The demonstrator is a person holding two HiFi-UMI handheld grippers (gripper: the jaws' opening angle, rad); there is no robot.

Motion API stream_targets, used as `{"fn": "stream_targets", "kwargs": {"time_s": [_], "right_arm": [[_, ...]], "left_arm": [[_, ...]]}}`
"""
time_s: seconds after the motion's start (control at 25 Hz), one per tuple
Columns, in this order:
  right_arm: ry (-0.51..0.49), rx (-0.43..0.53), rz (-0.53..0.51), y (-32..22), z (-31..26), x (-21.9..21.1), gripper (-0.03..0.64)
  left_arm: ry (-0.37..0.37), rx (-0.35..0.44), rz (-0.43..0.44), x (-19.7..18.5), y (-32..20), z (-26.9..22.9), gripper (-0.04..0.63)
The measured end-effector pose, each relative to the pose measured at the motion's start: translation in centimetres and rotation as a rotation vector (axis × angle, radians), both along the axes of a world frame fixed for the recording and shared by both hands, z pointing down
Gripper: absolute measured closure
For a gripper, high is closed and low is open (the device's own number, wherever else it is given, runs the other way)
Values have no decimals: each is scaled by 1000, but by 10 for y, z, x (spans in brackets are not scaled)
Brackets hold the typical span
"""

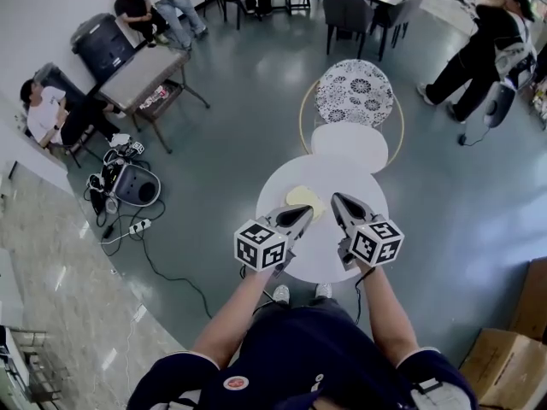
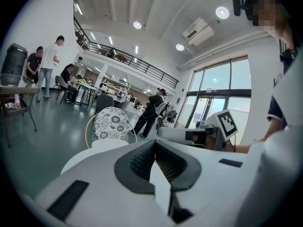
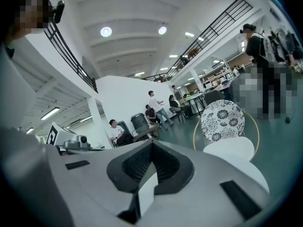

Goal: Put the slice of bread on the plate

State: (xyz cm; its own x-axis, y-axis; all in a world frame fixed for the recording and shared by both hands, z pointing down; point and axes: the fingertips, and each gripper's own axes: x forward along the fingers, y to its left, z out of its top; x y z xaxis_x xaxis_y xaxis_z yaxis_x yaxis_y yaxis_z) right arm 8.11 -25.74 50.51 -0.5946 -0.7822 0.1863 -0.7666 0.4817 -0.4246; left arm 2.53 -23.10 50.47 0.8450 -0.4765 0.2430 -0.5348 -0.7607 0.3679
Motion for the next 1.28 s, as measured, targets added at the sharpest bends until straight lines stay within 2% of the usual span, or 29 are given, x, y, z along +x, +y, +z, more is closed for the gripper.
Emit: {"fn": "stream_targets", "kwargs": {"time_s": [0.2,0.44,0.72,1.28], "right_arm": [[-21,97,-9,8,-43,-1,612],[-27,165,-17,11,-73,4,612],[-15,177,-25,12,-86,-1,612],[-14,183,-13,5,-90,-2,612]], "left_arm": [[27,52,23,7,3,-29,589],[57,89,36,16,5,-50,589],[63,104,41,16,4,-64,589],[66,94,47,15,-1,-62,589]]}}
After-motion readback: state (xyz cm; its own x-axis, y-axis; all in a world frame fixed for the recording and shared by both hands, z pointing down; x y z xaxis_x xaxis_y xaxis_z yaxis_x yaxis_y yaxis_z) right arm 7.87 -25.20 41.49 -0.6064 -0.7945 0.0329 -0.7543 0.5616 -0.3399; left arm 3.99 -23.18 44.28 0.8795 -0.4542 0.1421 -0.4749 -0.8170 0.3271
